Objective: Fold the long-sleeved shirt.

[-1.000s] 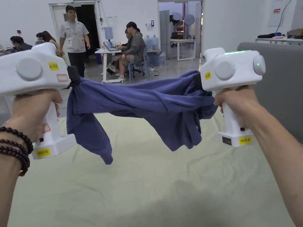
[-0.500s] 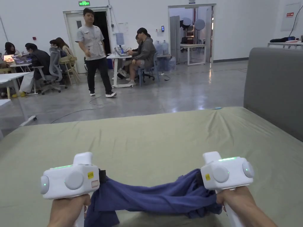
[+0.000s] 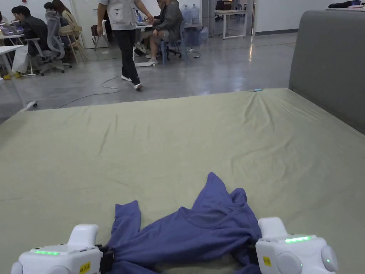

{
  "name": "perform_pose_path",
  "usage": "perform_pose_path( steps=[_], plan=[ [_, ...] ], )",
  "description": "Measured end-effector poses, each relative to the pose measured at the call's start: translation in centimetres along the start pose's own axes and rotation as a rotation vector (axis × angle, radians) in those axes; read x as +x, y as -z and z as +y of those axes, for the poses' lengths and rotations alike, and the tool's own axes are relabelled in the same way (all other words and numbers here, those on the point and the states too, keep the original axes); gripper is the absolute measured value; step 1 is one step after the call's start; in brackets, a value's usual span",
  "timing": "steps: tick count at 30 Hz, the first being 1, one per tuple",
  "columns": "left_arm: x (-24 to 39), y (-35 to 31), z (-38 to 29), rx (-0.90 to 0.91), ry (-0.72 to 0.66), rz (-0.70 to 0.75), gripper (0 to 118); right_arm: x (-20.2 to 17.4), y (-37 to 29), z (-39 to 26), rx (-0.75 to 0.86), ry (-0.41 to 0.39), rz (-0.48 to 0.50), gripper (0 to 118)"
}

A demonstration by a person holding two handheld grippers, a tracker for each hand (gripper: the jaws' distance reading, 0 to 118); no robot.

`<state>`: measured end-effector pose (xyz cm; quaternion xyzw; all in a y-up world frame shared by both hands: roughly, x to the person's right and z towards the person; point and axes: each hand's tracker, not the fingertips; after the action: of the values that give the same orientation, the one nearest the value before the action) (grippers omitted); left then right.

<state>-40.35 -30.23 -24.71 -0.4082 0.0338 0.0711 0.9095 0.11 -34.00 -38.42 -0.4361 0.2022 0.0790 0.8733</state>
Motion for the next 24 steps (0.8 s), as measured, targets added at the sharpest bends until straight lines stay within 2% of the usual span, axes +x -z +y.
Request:
perform_pose_path(
  steps=[2, 3, 4, 5, 6, 9, 11, 12, 13, 14, 15, 16, 18, 22, 23, 24],
  plan=[
    [-0.5, 0.6, -1.1, -0.013, -0.024, -0.018, 1, 0.1, 0.6, -0.8, -0.016, 0.005, 0.000, 12],
    [-0.6, 0.4, -1.2, -0.005, -0.033, -0.027, 16, 0.2, 0.1, -0.8, -0.003, 0.010, 0.003, 23],
    [-0.6, 0.0, -1.2, 0.021, -0.040, -0.035, 46, 0.0, -0.8, -0.4, 0.015, 0.022, -0.004, 41],
    [-0.6, -0.4, -0.9, 0.057, -0.042, -0.013, 87, 0.0, -1.4, -0.1, 0.026, 0.027, -0.005, 63],
    [0.4, -1.6, -0.7, 0.090, -0.035, -0.004, 118, 0.0, -2.3, 0.5, 0.049, 0.029, -0.012, 86],
    [1.1, -3.9, 0.3, 0.195, -0.038, -0.023, 118, 0.2, -5.4, 2.1, 0.178, -0.006, -0.038, 88],
    [2.1, -4.9, 1.2, 0.190, -0.018, -0.010, 118, 0.1, -6.8, 3.2, 0.218, -0.016, -0.068, 88],
    [2.6, -5.1, 1.5, 0.184, 0.001, -0.006, 118, 0.2, -7.2, 3.4, 0.207, -0.013, -0.066, 82],
    [3.3, -5.3, 1.6, 0.185, 0.035, -0.003, 107, 0.3, -7.5, 3.7, 0.209, -0.012, -0.068, 64],
    [4.2, -5.6, 1.7, 0.196, 0.072, -0.003, 68, 0.3, -7.5, 3.9, 0.208, -0.016, -0.068, 25],
    [4.9, -5.1, 1.8, 0.177, 0.097, 0.014, 0, 0.0, -7.2, 3.8, 0.201, -0.016, -0.077, 0],
    [5.6, -4.9, 2.2, 0.221, 0.102, 0.010, 0, 0.4, -6.7, 3.7, 0.195, -0.006, -0.085, 0],
    [6.7, -4.2, 2.7, 0.160, 0.126, -0.042, 0, 0.8, -6.1, 3.8, 0.176, -0.015, -0.055, 0],
    [8.1, -1.1, 4.8, 0.144, 0.118, -0.053, 0, 0.8, -5.7, 3.1, 0.167, 0.005, -0.051, 0],
    [8.2, 0.3, 5.6, 0.138, 0.119, -0.054, 9, 1.0, -5.5, 3.1, 0.160, 0.011, -0.048, 0],
    [8.2, 1.9, 6.4, 0.117, 0.116, -0.067, 50, 1.4, -5.8, 2.7, 0.155, 0.017, -0.040, 0]
  ],
)
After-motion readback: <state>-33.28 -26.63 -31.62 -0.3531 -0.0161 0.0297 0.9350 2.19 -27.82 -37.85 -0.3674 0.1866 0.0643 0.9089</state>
